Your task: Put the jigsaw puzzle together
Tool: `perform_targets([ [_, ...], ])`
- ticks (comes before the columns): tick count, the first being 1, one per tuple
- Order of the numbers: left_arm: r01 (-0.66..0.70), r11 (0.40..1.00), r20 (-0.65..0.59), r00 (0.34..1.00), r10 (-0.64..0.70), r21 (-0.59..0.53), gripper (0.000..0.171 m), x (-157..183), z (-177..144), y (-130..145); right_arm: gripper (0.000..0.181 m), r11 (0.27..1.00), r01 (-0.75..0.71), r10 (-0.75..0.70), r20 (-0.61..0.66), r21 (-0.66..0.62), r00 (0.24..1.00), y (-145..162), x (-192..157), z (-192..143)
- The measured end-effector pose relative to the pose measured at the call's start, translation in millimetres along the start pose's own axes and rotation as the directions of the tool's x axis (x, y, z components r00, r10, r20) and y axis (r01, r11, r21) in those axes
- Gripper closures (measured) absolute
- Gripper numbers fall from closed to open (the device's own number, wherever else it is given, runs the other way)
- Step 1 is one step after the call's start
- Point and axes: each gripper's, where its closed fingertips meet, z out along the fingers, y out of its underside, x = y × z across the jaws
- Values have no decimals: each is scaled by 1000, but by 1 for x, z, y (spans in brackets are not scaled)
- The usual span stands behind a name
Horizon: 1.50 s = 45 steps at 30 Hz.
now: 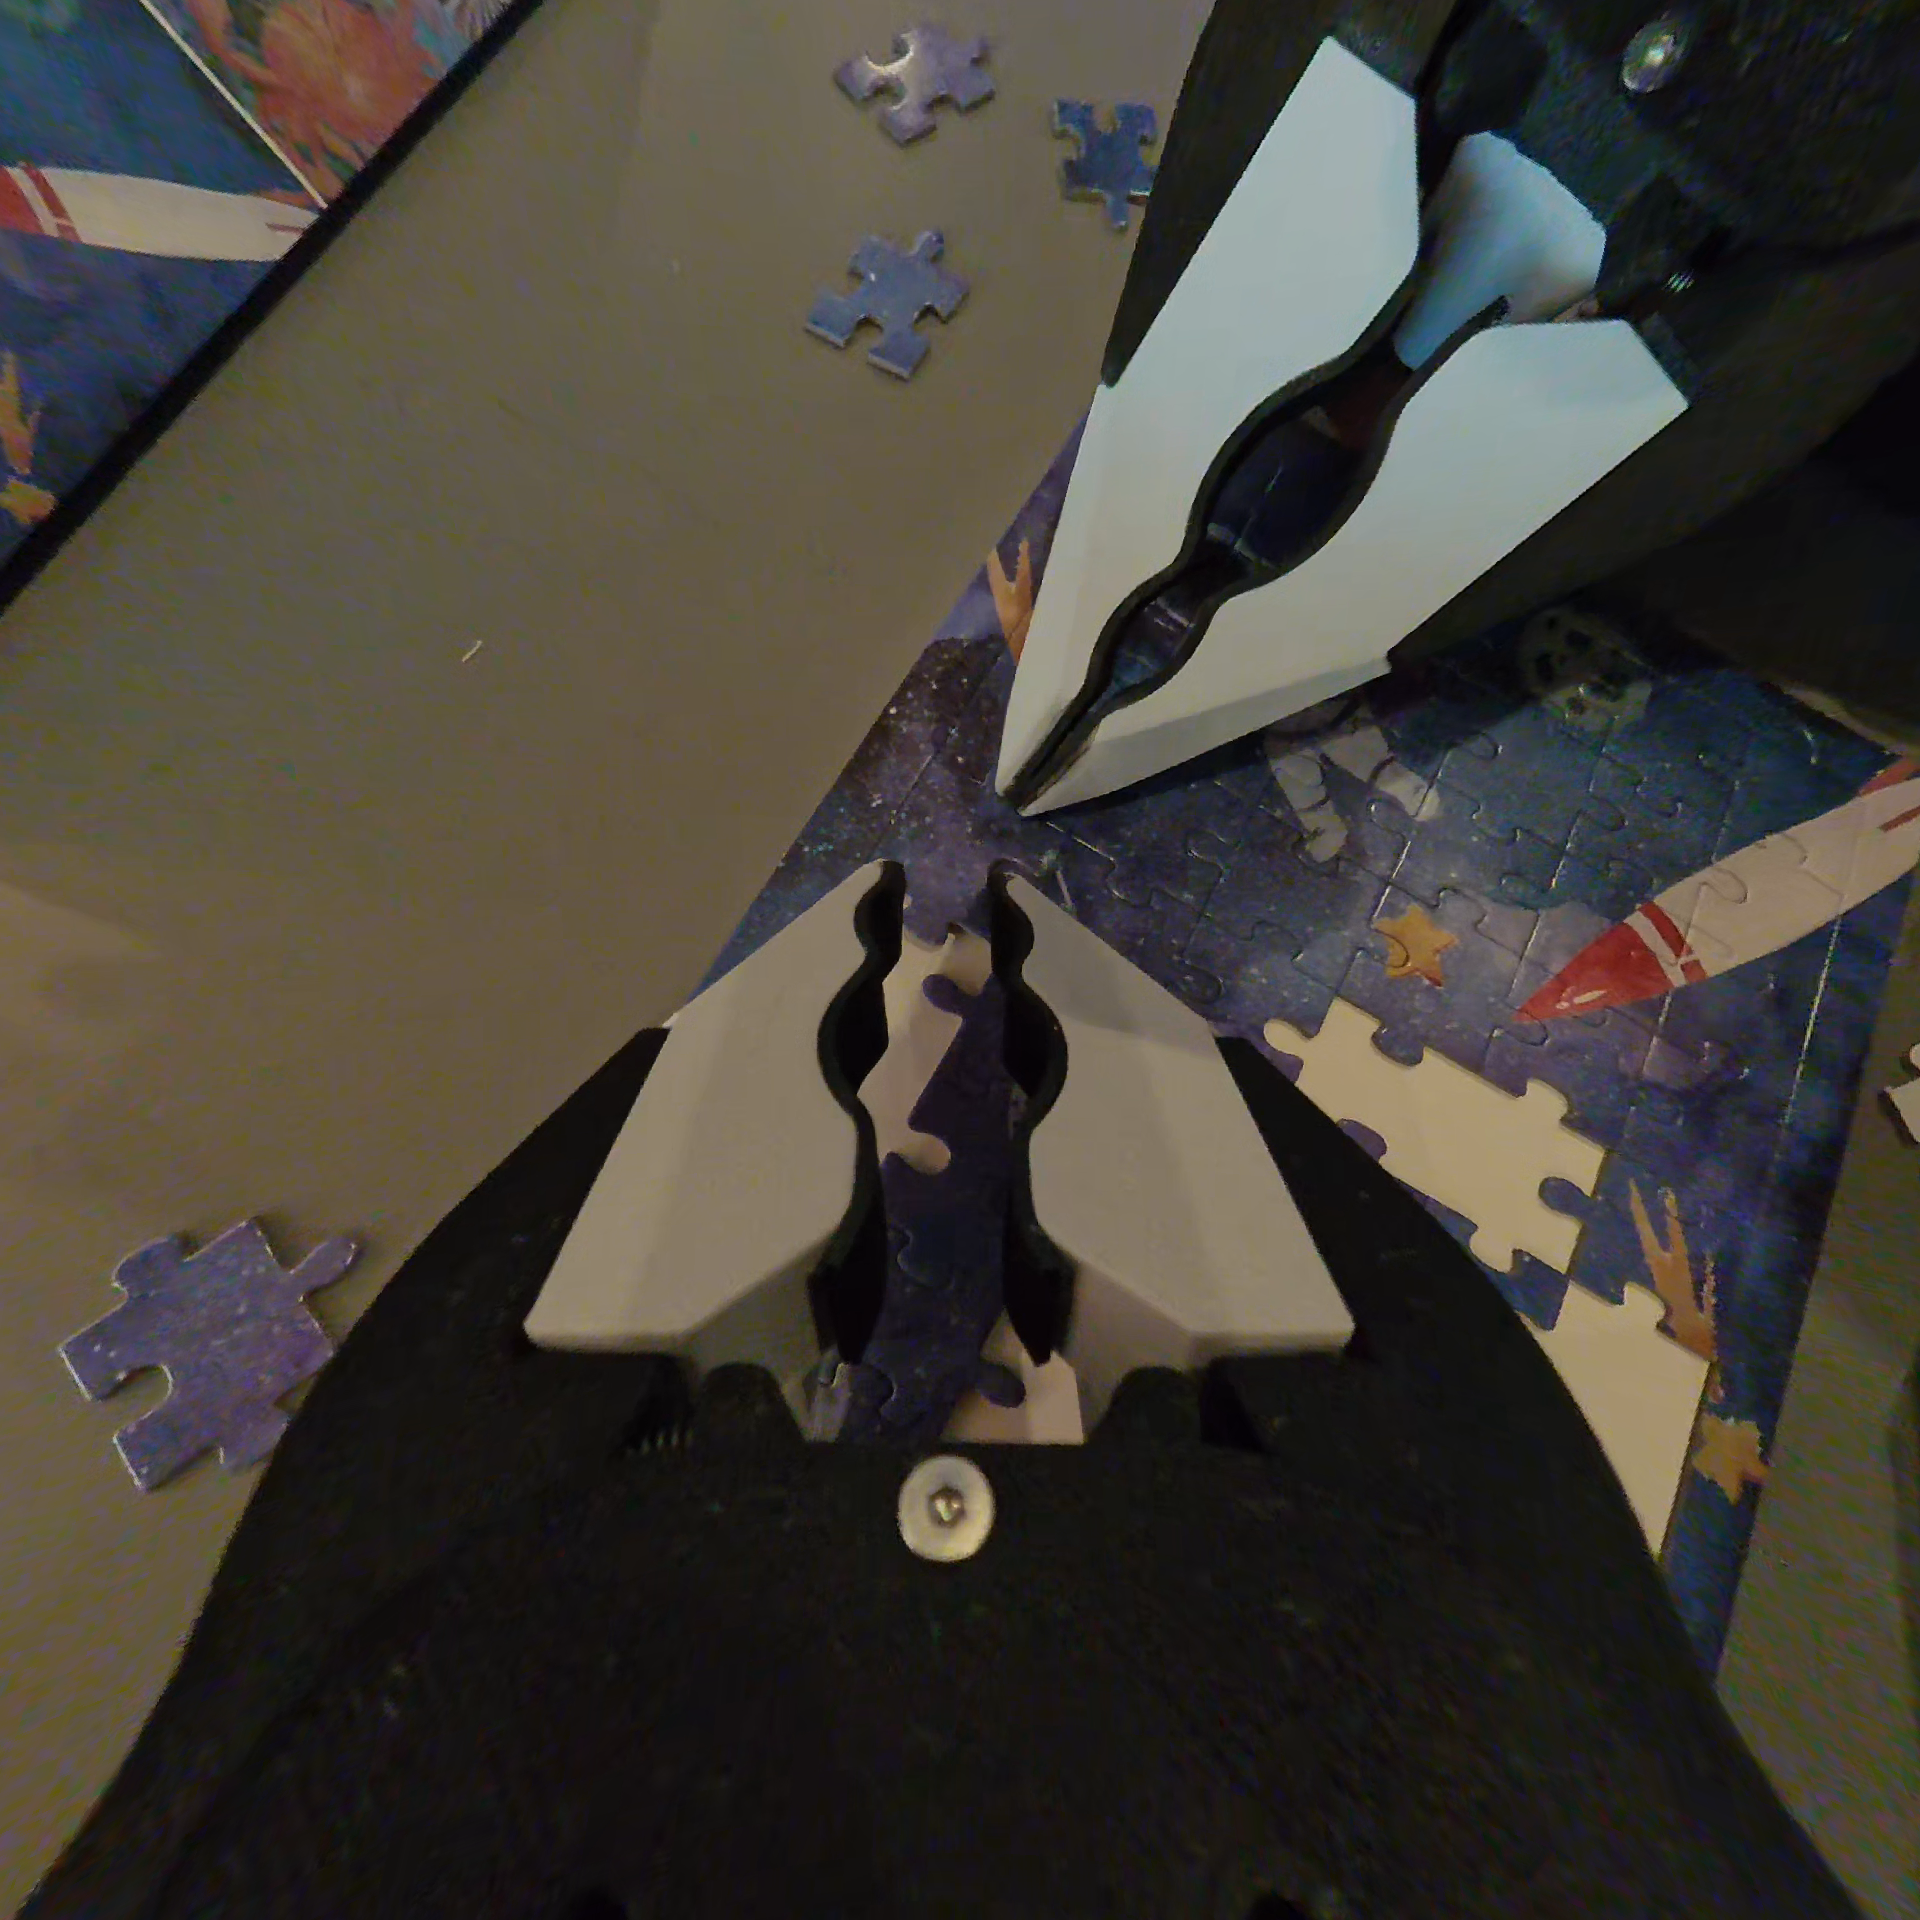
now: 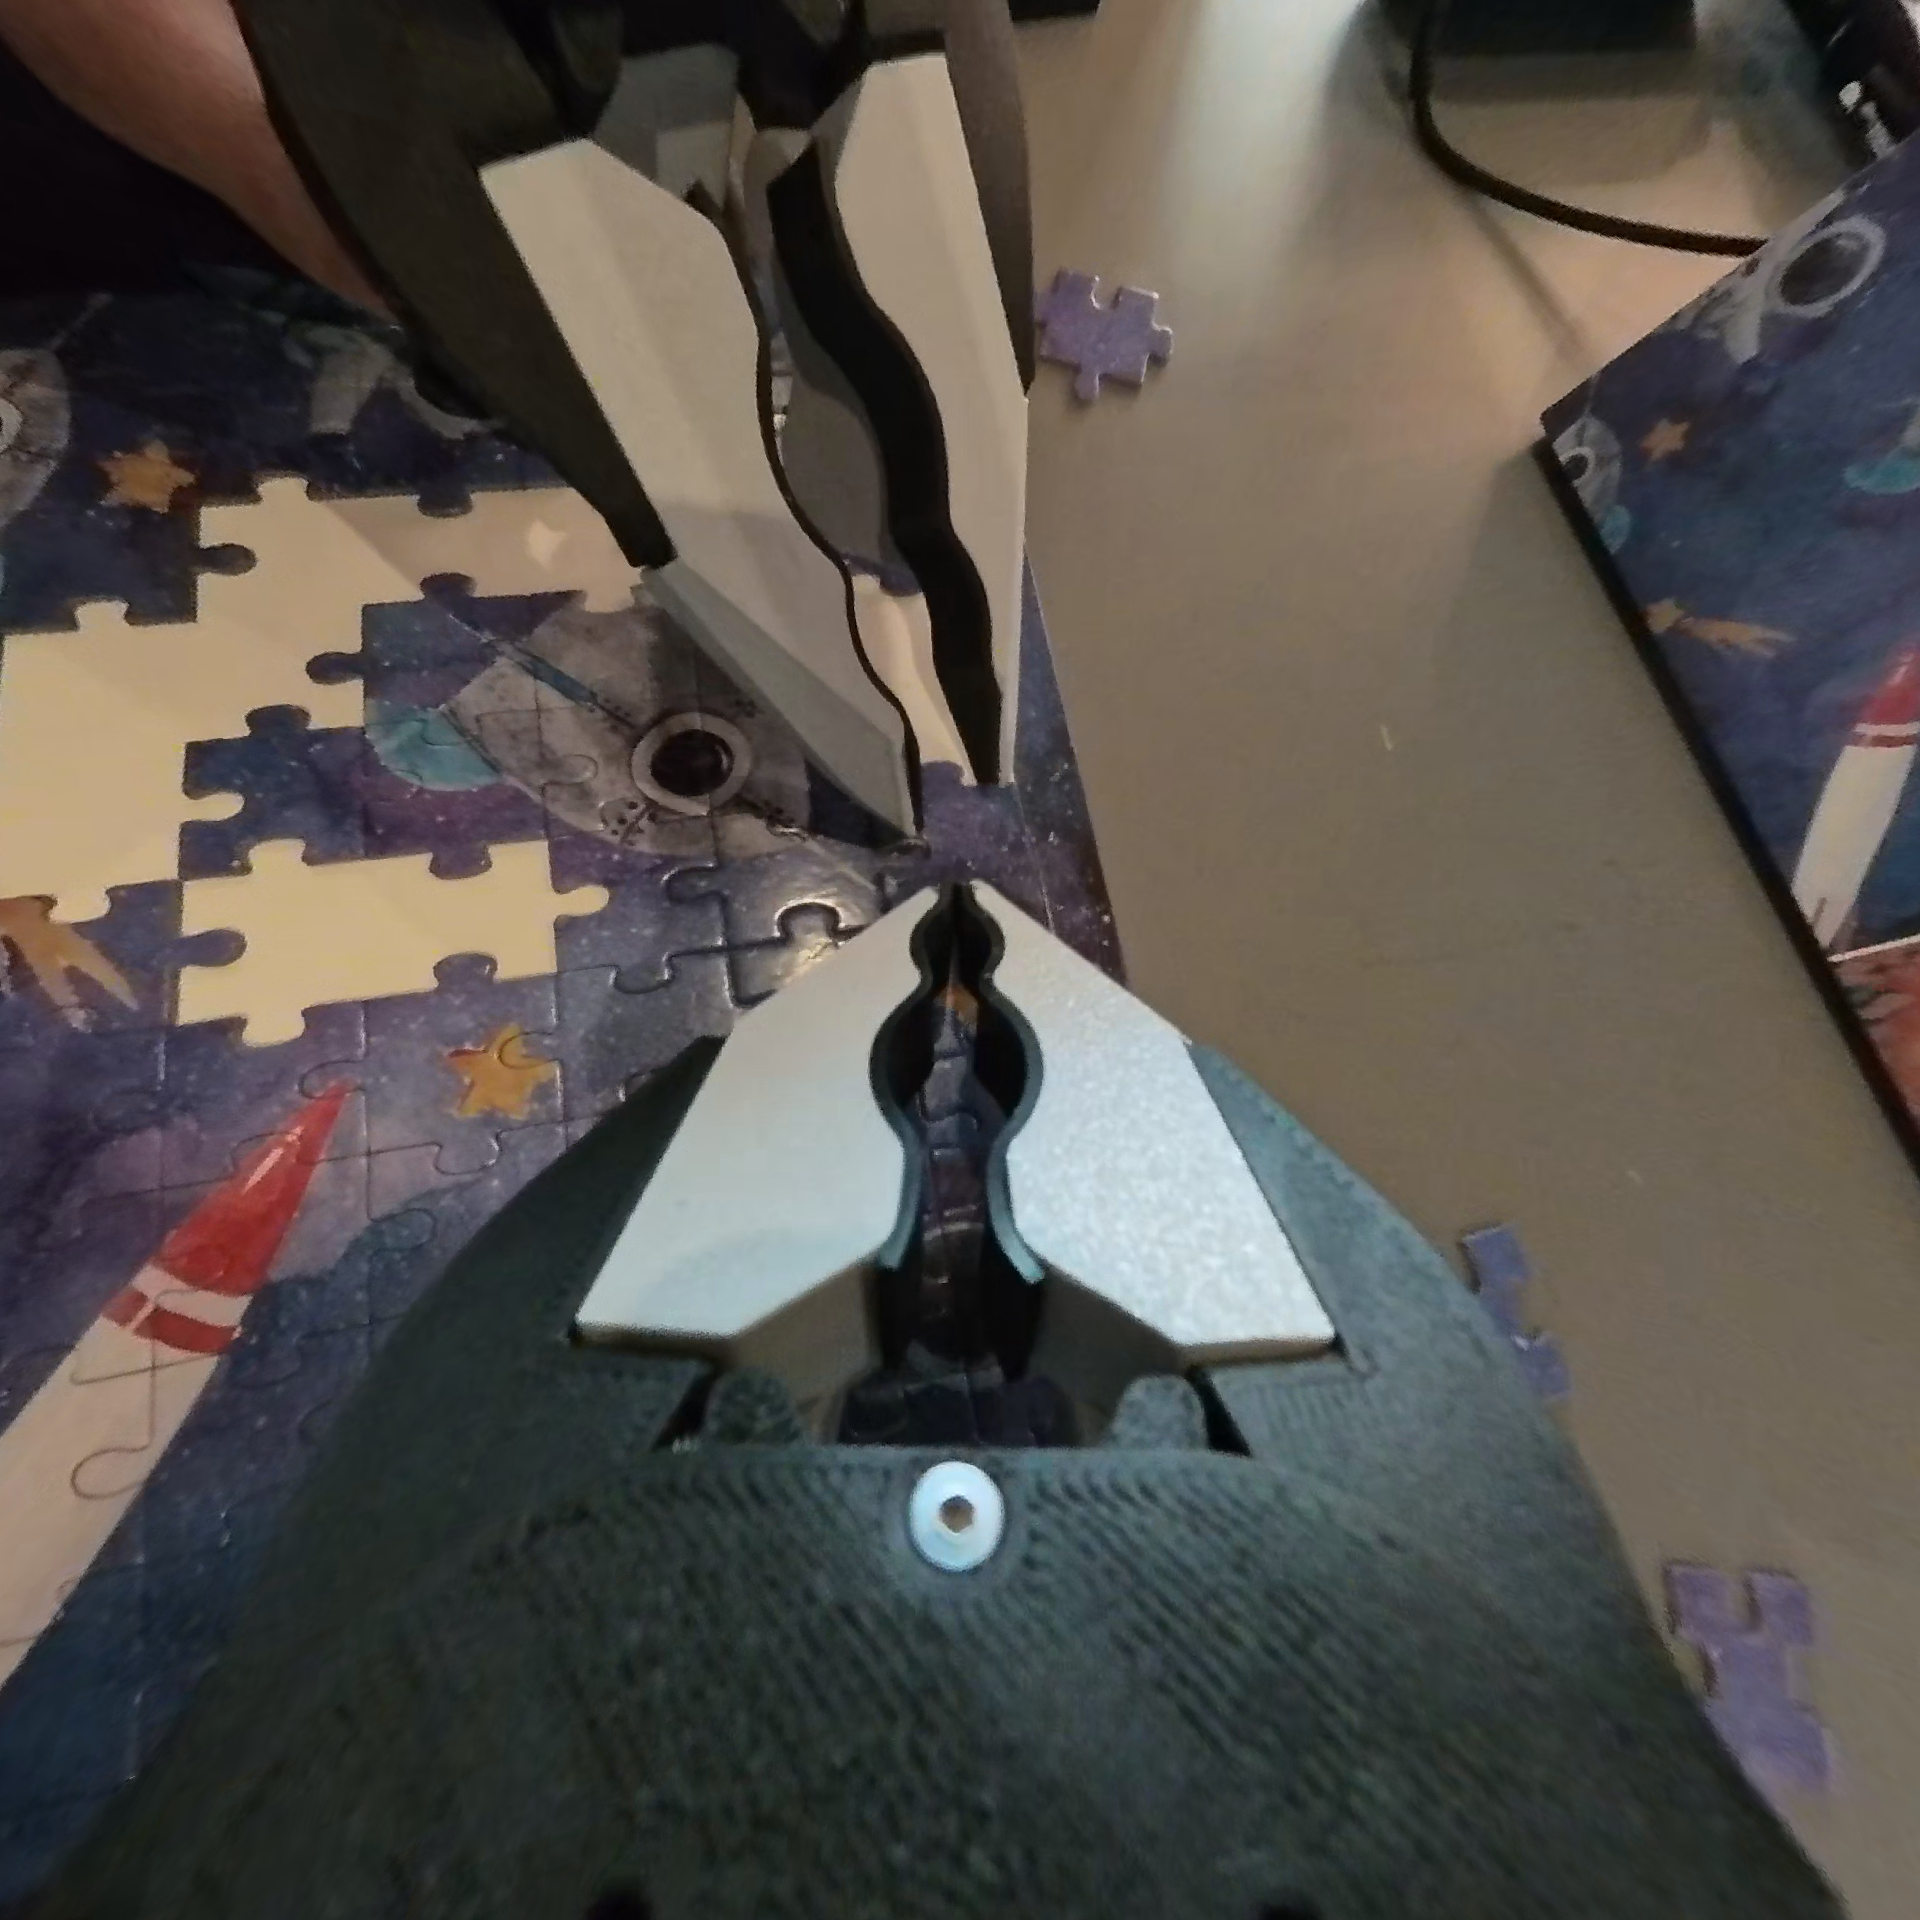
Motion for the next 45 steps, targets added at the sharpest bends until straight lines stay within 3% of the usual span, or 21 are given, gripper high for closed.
perform_targets([
  [19,16,1000,7,1000,-16,0,162,-3,-2,1,181,1000,9,-9,7,-6,1000,0,-4,1],
  [23,-4,1000,-42,999,4,0,157,6,-1,1,181,1000,20,-20,-2,-9,1000,0,-4,2],
  [45,-46,999,31,998,46,-12,168,-1,0,2,181,1000,27,-27,-19,-14,999,1,-2,2],
])
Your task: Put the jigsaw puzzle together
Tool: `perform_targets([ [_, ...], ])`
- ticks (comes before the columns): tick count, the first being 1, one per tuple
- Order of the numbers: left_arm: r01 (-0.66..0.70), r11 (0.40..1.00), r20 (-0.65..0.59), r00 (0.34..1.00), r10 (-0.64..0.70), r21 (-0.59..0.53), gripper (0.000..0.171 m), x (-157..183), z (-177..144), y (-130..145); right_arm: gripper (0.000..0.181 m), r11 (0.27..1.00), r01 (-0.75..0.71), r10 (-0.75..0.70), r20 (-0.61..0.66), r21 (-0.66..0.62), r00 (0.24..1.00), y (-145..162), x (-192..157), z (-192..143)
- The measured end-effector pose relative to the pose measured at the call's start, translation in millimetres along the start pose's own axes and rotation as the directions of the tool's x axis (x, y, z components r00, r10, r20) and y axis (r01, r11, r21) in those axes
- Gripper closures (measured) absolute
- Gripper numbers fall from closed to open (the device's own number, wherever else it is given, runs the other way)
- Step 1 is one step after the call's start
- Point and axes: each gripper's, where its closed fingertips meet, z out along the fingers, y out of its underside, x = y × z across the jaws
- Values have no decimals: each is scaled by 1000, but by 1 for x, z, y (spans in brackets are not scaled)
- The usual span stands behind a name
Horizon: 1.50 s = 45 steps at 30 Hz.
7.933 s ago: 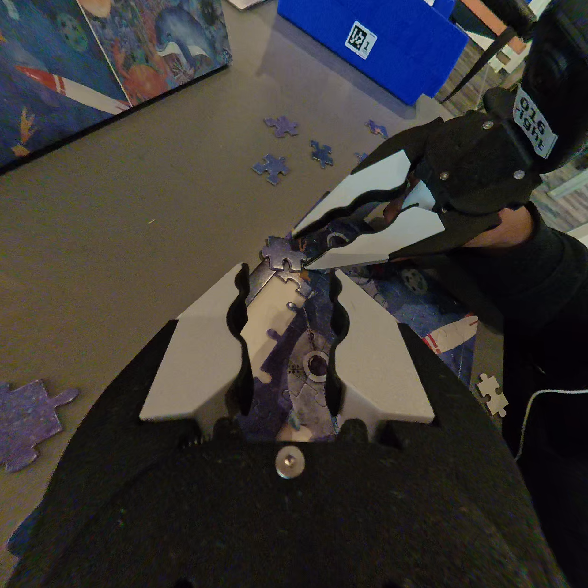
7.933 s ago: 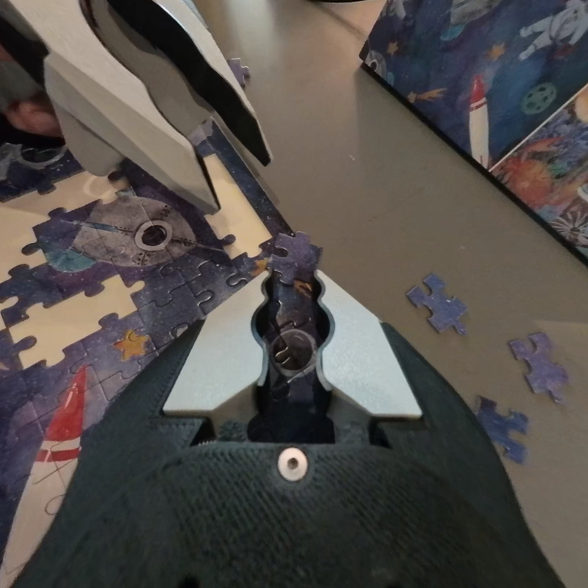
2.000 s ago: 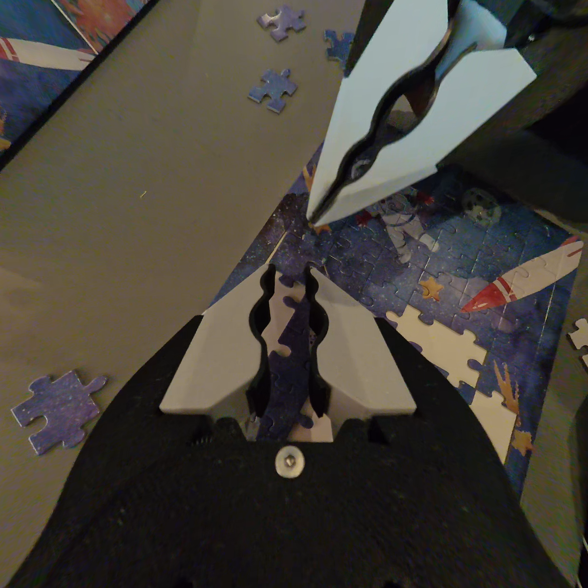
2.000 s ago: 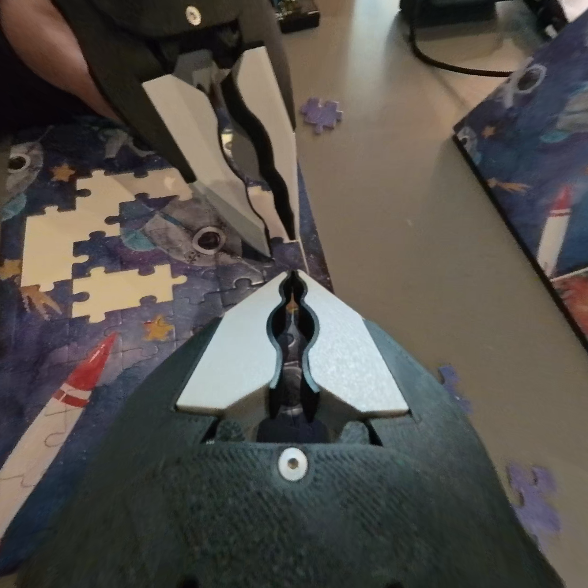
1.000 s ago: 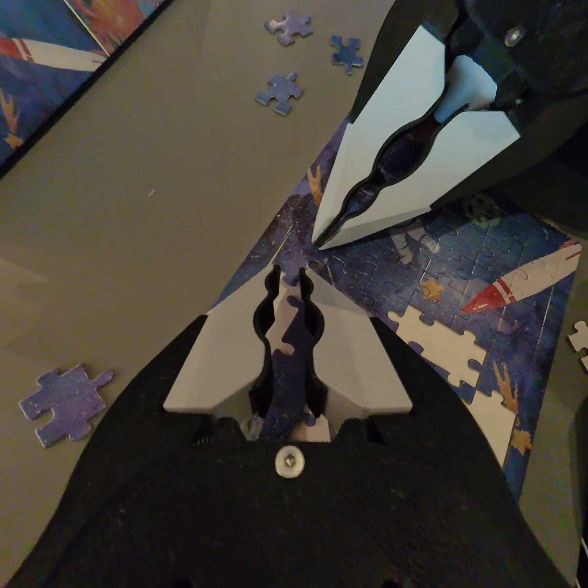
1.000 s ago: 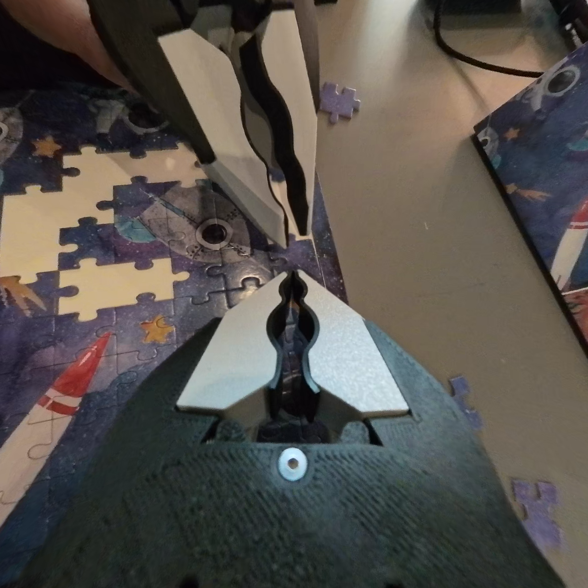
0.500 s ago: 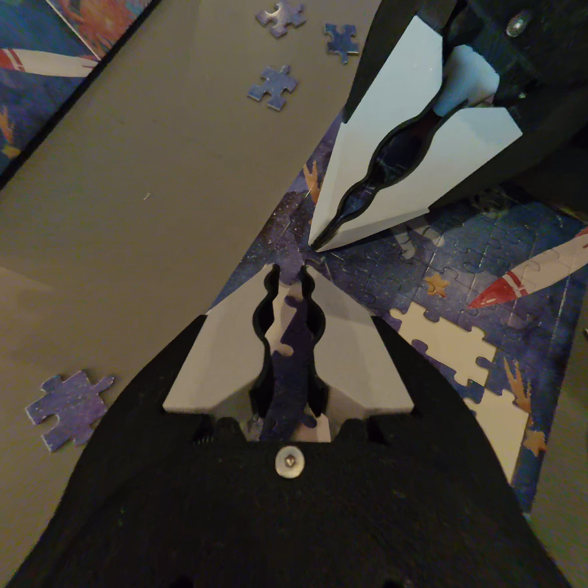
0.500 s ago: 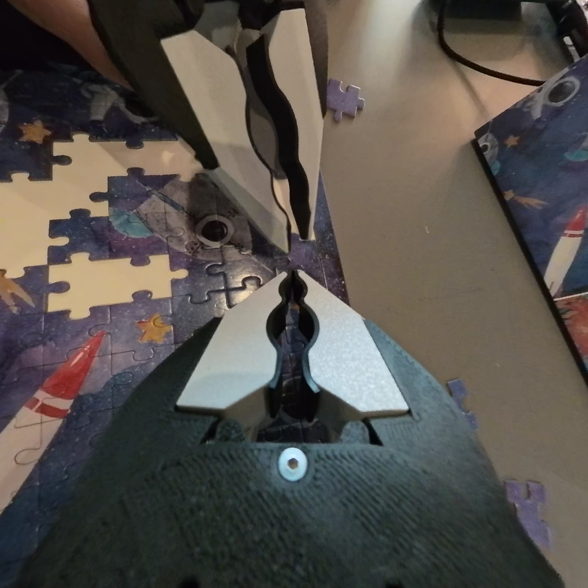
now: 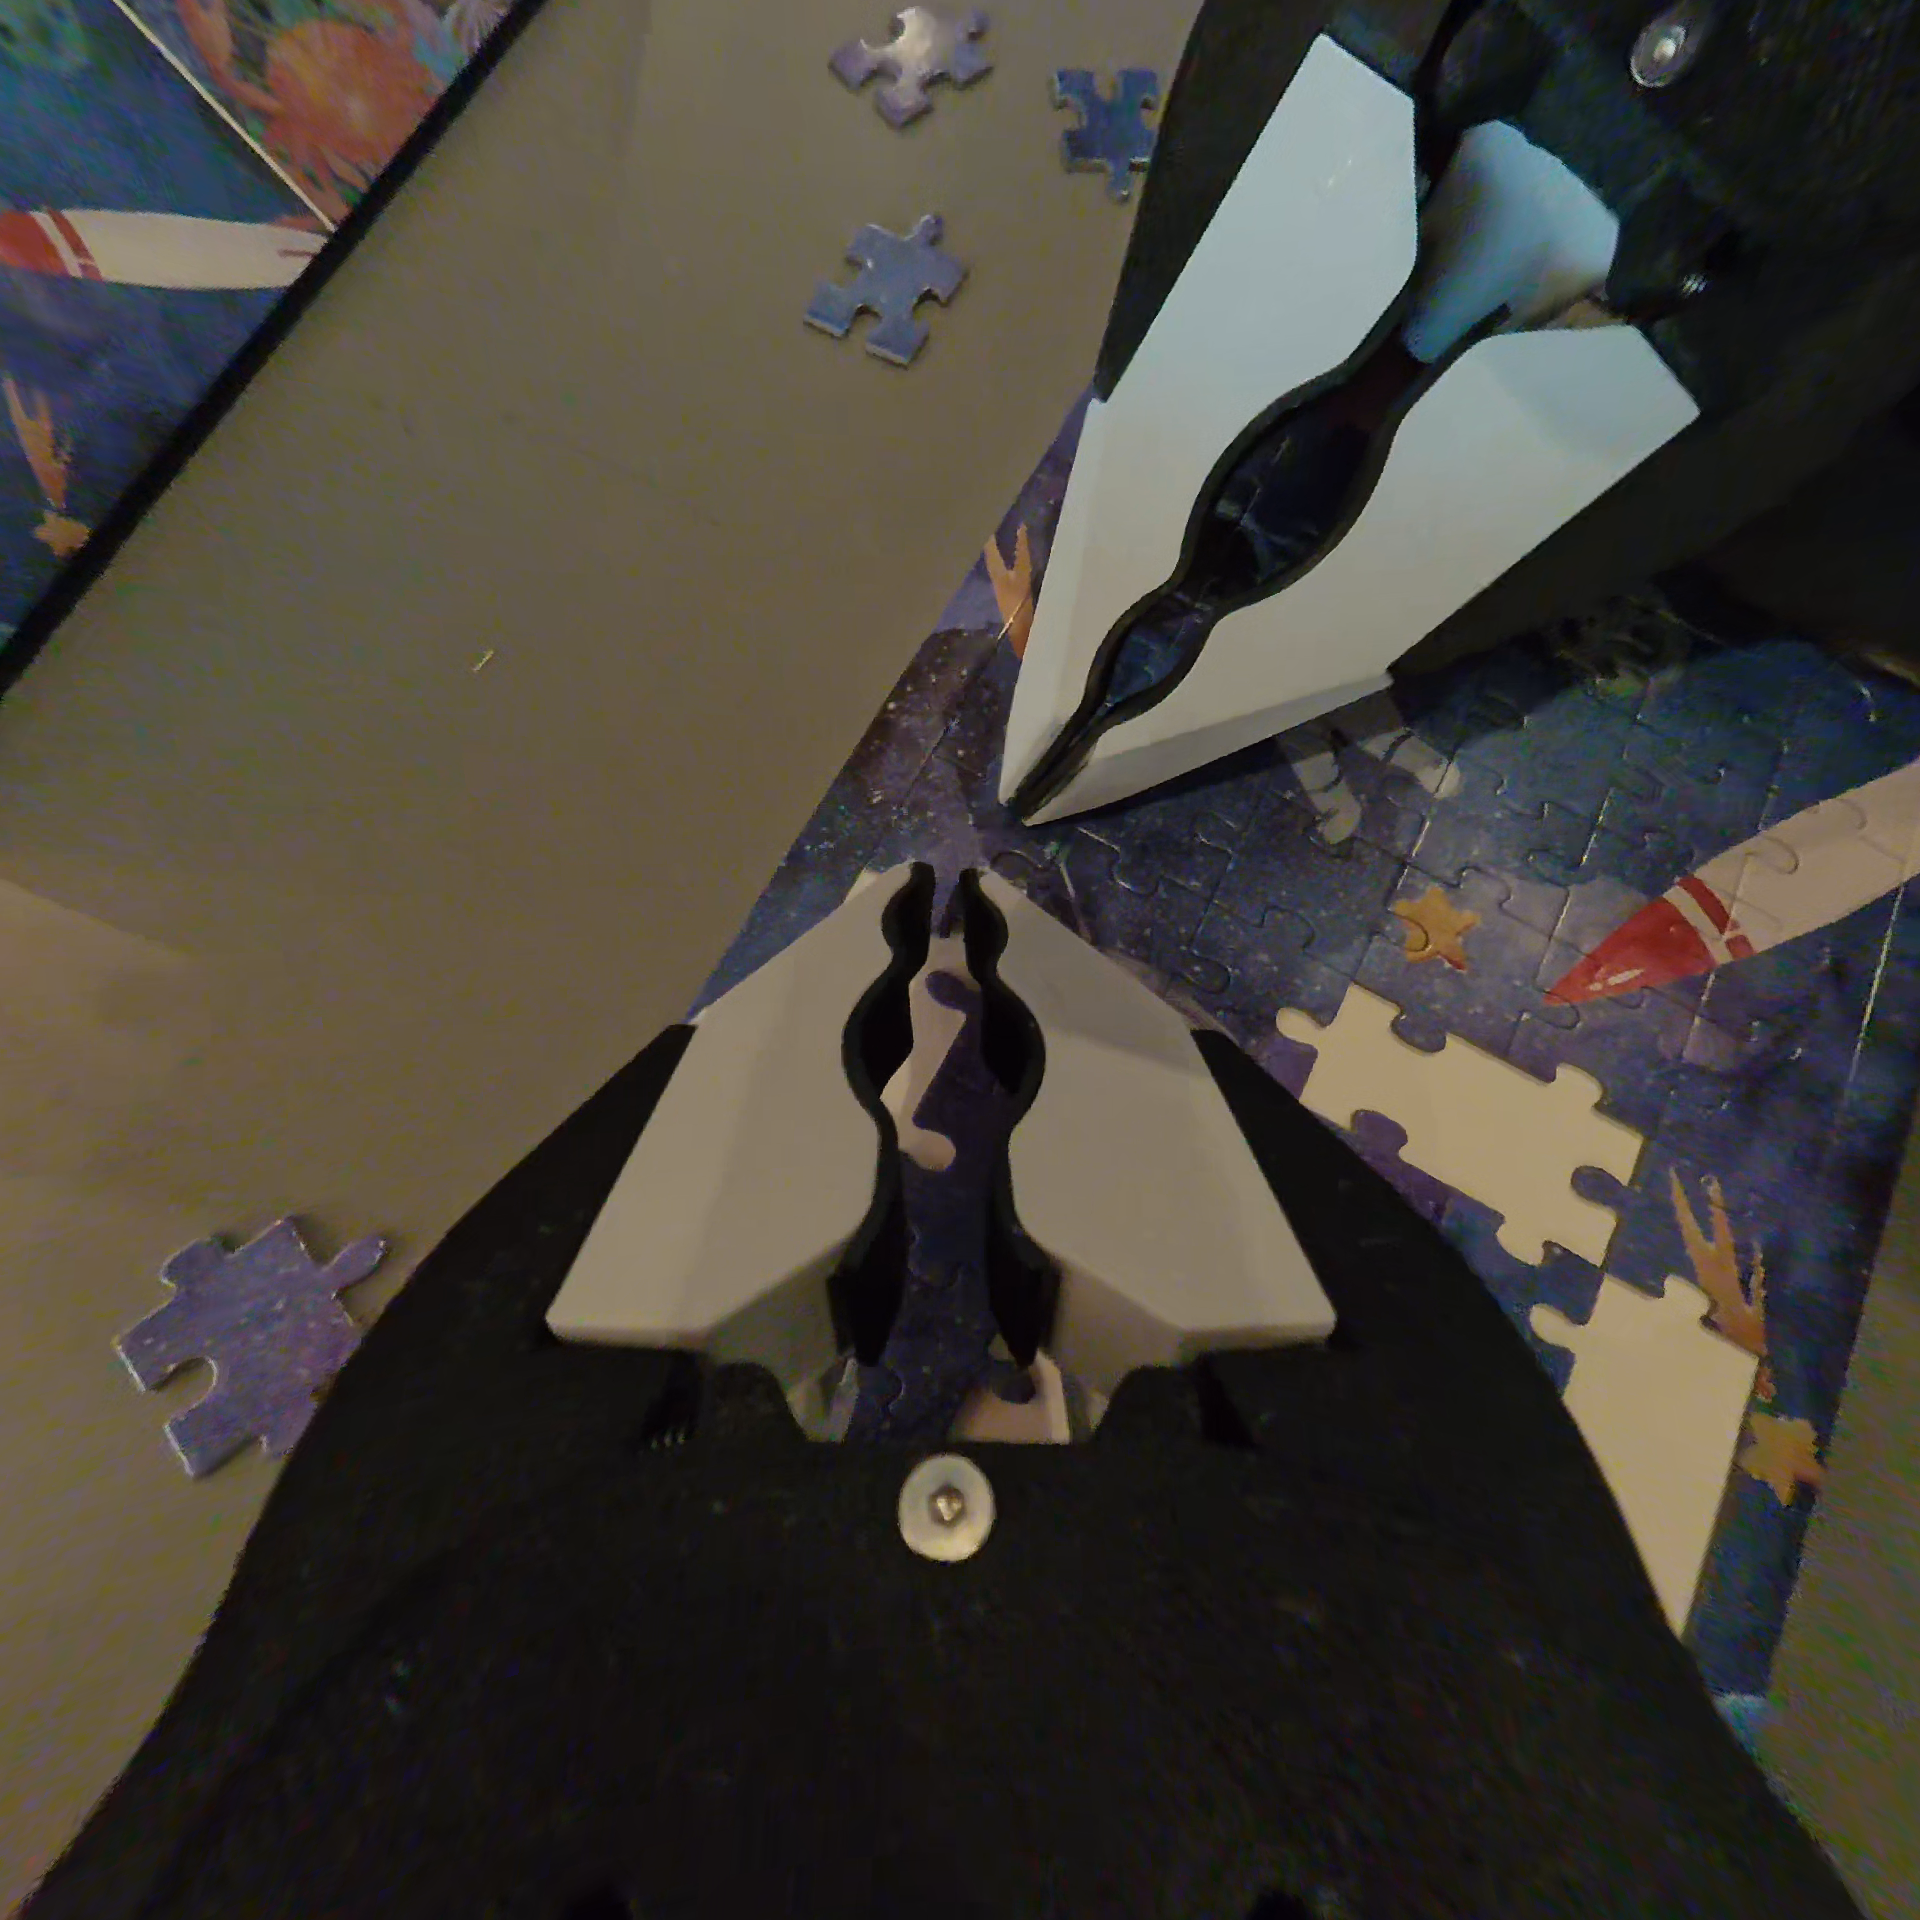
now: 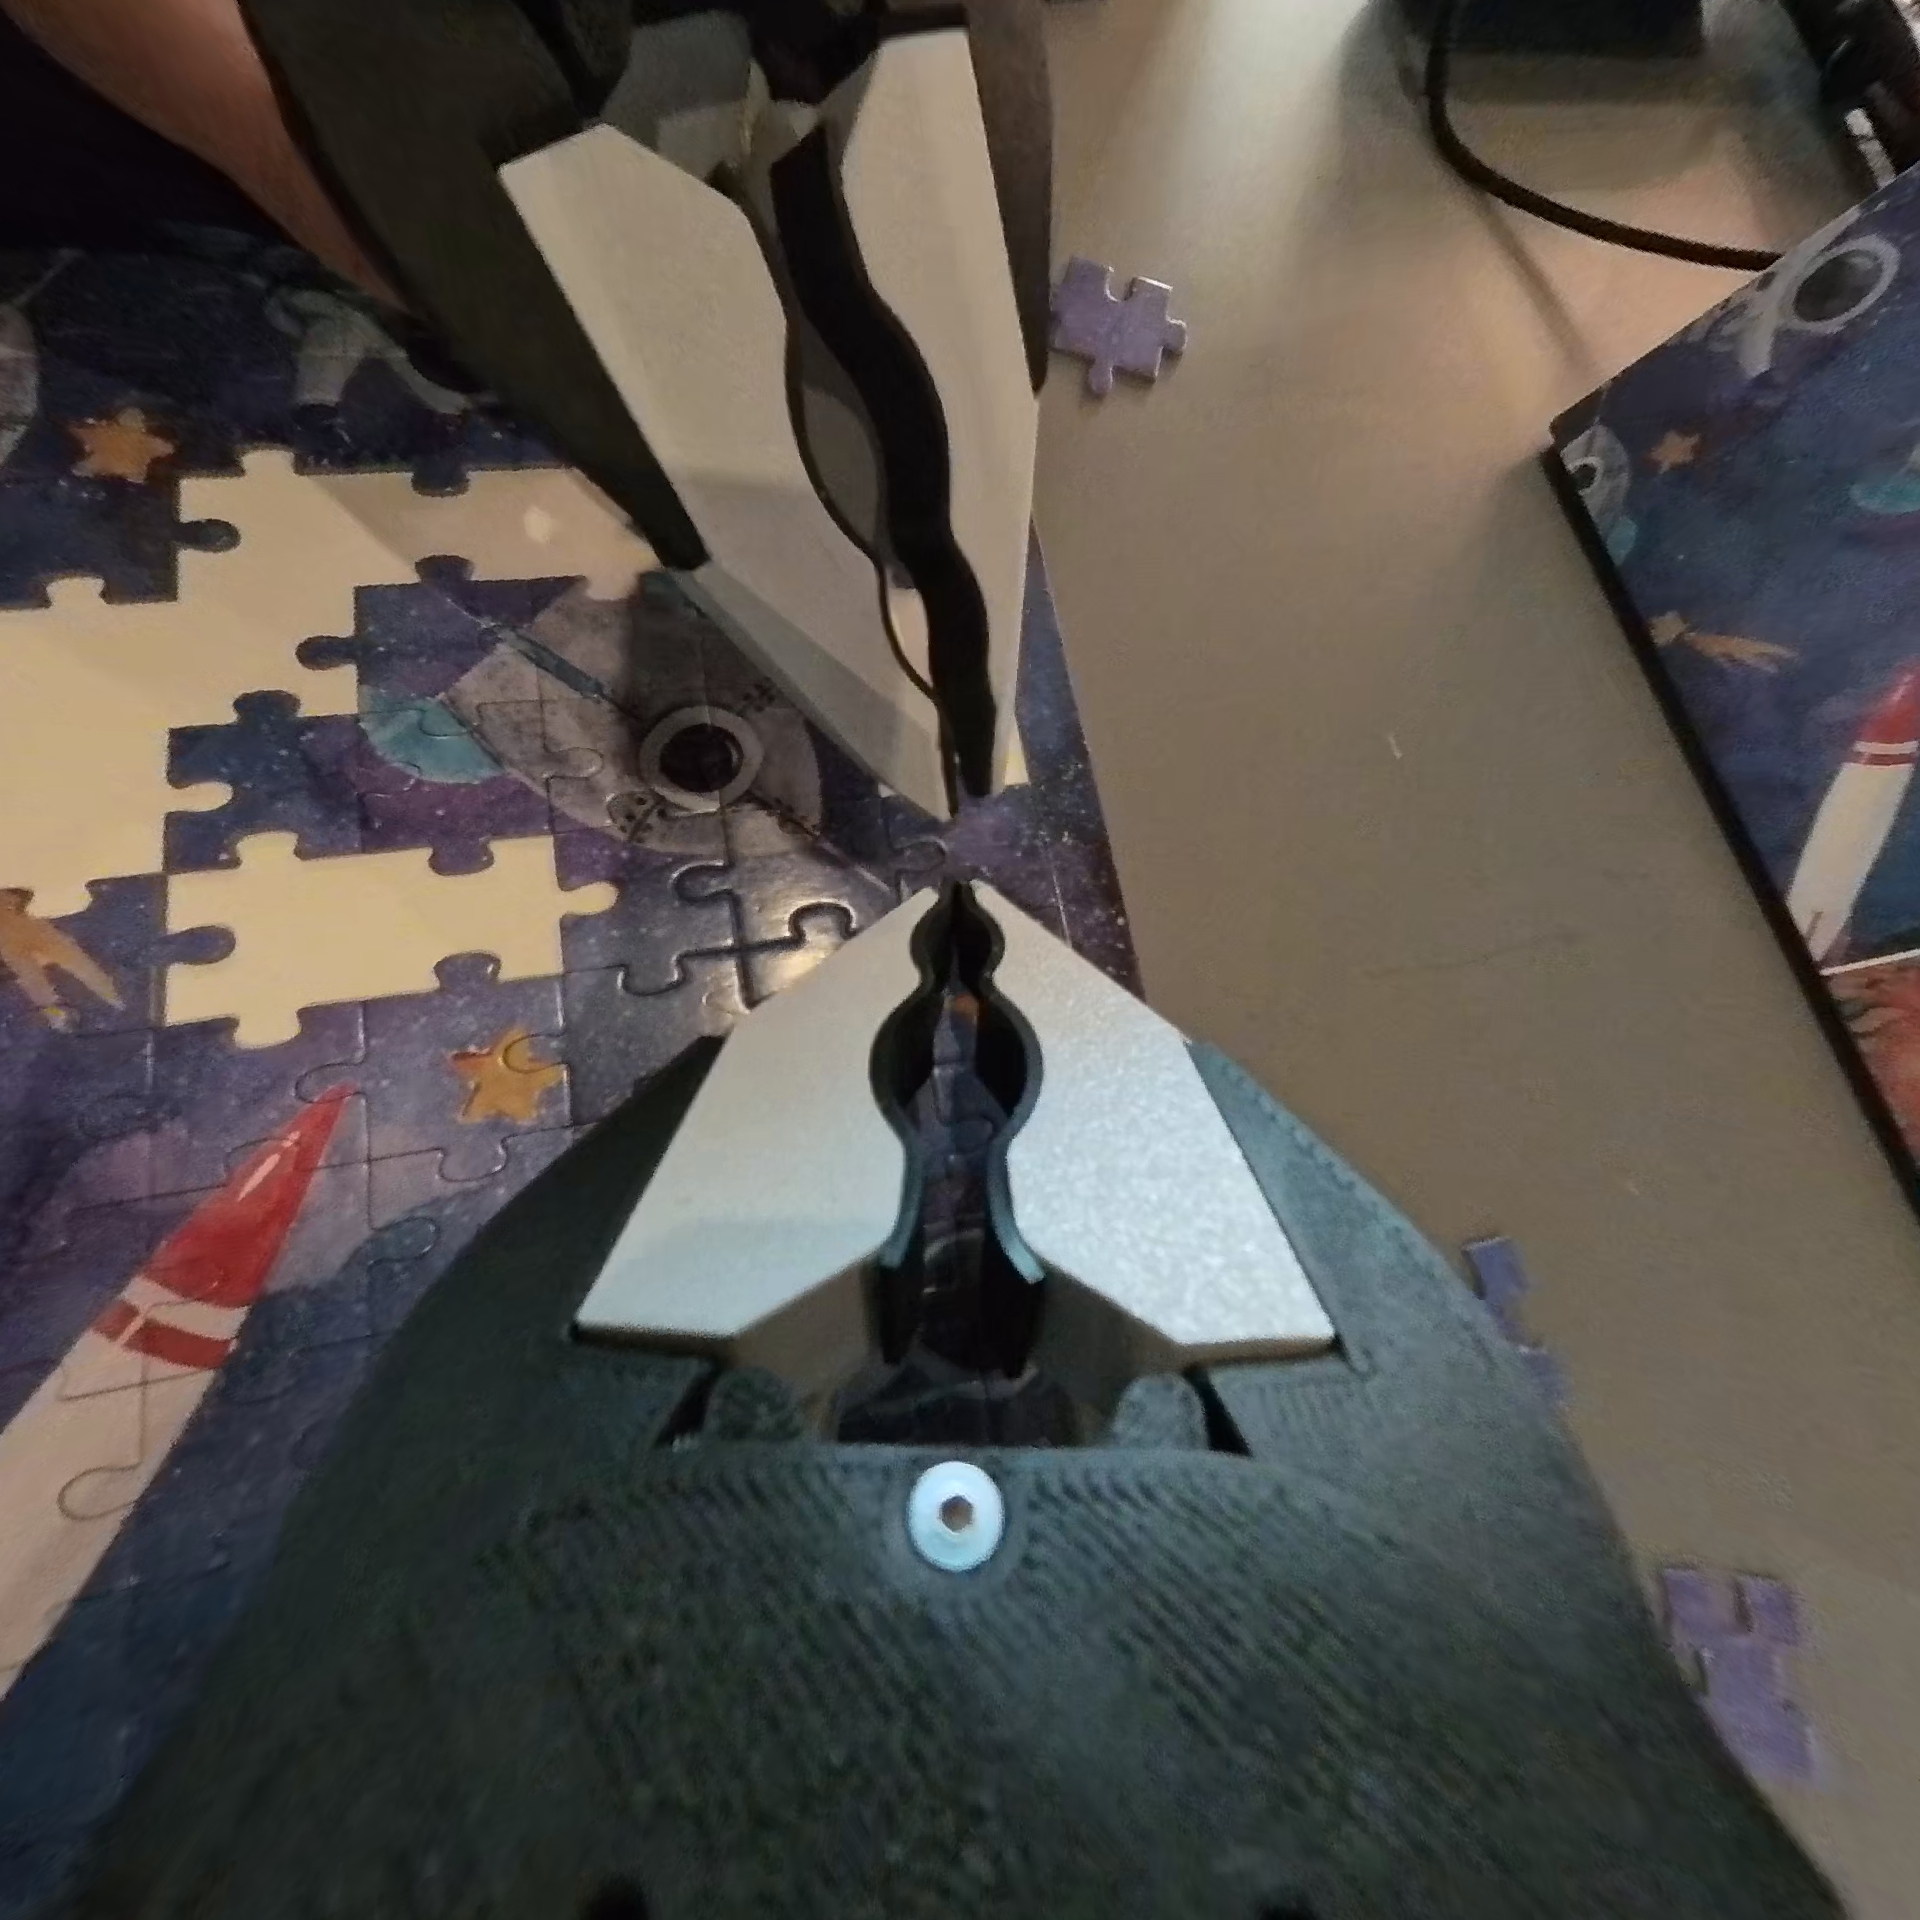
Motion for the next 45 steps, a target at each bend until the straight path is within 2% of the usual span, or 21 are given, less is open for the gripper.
perform_targets([
  [4,18,1000,-58,998,-19,-5,165,6,-1,2,181,1000,-18,18,34,3,999,0,-4,0],
  [8,4,1000,-35,999,-4,-5,168,5,0,2,181,1000,-14,14,-9,-9,1000,2,2,0],
  [12,-16,1000,-15,1000,16,-12,171,5,1,2,181,997,-77,75,124,15,989,-3,-17,2],
  [15,9,1000,-27,1000,-9,-13,171,5,1,3,181,996,-90,90,2,10,996,1,5,2],
  [16,19,1000,-32,999,-19,-13,171,5,1,3,181,995,-104,104,6,13,995,2,6,2],
  [19,30,999,-36,999,-30,-14,171,5,1,3,181,984,-176,171,153,20,973,-1,-11,1],
  [24,-3,1000,-21,1000,2,-26,171,5,0,3,181,992,-127,128,-58,16,990,5,21,0],
  [27,-31,999,12,999,31,33,171,3,-7,-7,181,985,-154,156,-24,73,987,-5,17,-2],
  [29,-12,997,-23,1000,13,73,171,6,-11,-13,181,985,-163,163,6,49,987,-2,11,1],
  [32,-22,999,-40,999,21,-24,171,8,-3,2,181,987,-151,153,-35,46,988,-3,15,1],
  [35,-82,996,2,997,83,-35,171,11,1,2,181,980,-186,185,13,73,983,-7,10,-1],
  [37,-86,995,12,996,87,-45,171,10,2,3,181,983,-181,180,14,32,983,0,9,4],
  [39,-84,996,38,996,85,-31,171,4,-1,1,181,985,-167,167,13,39,986,-2,8,4],
  [41,-58,998,7,998,59,-39,171,6,-1,4,181,981,-183,182,29,58,983,-6,6,4],
  [43,-47,998,-10,999,46,-43,171,8,0,4,181,985,-170,170,3,34,985,-1,9,4],
  [45,-63,997,25,998,64,-36,171,4,-1,2,181,986,-159,160,-22,41,987,-2,13,3],
])
